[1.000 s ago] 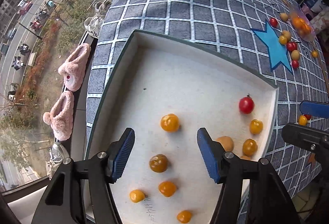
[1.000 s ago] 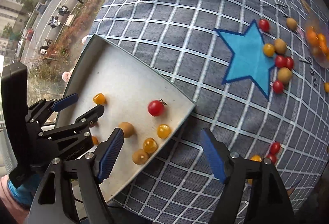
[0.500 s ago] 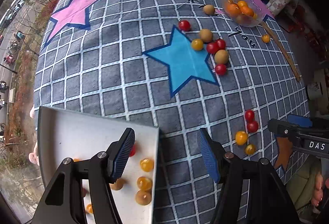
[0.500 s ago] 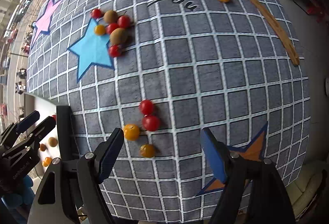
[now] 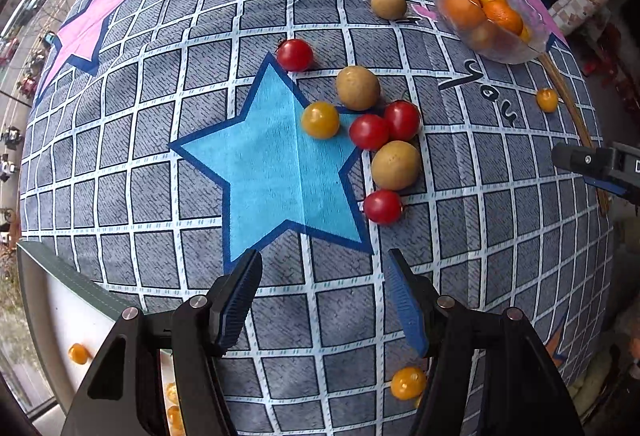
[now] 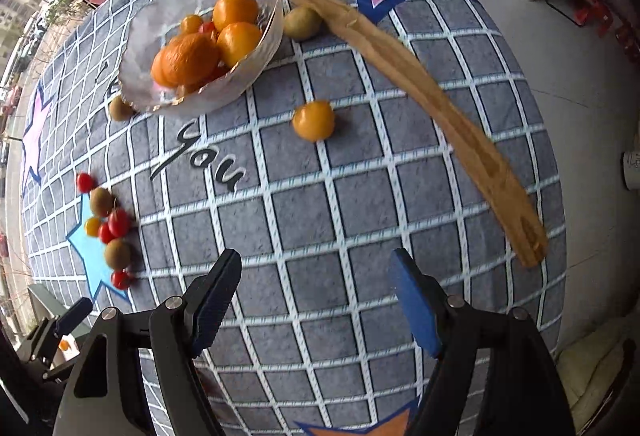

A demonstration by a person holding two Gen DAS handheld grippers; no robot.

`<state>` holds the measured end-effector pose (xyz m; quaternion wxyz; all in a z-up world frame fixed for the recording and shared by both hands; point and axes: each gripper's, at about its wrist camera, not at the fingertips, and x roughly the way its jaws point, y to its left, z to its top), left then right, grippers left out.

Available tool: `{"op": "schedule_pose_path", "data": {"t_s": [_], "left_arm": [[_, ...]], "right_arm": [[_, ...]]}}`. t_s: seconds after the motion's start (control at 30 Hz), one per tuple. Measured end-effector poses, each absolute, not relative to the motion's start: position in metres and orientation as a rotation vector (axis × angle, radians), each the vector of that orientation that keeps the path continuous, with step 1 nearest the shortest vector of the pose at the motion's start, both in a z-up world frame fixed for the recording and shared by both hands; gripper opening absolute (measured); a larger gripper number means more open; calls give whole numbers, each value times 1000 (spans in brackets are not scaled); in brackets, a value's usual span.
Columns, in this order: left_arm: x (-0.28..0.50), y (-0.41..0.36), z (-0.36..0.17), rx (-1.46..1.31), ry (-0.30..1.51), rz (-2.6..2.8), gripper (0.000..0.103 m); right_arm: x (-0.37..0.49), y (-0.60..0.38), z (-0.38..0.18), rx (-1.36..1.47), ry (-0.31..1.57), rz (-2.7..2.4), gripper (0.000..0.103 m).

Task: Organize fruits
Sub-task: 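Grasp an orange tomato with the right tool while the left tool grasps a red cherry tomato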

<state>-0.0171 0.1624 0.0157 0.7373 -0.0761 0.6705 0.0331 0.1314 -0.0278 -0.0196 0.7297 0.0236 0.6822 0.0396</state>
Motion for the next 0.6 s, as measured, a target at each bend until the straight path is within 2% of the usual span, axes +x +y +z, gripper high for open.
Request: {"op": "schedule_pose_path", "data": {"t_s": [0.07,0.37,0.43,0.5,0.53,0.6], "left_arm": [[-13,163,11,-182,1475,96,64],[-2,151,3,-155,1457,142,64],[2,146,4,-154,1455,150,64],[5,143,5,-148,1452,158,64],[8,141,6,-147,1450,157,61],[14,134,10,-135,1436,144,44]], "right_arm": [[145,-28,-23,46,1481,89,79],[189,-19,-40,-36,1416,104,65],[196,-17,-39,-54,1400,105,53],[204,-12,-39,-69,1396,109,29],[207,-11,-39,-63,1401,118,26],[207,-13,-35,-37,1416,143,26]]}}
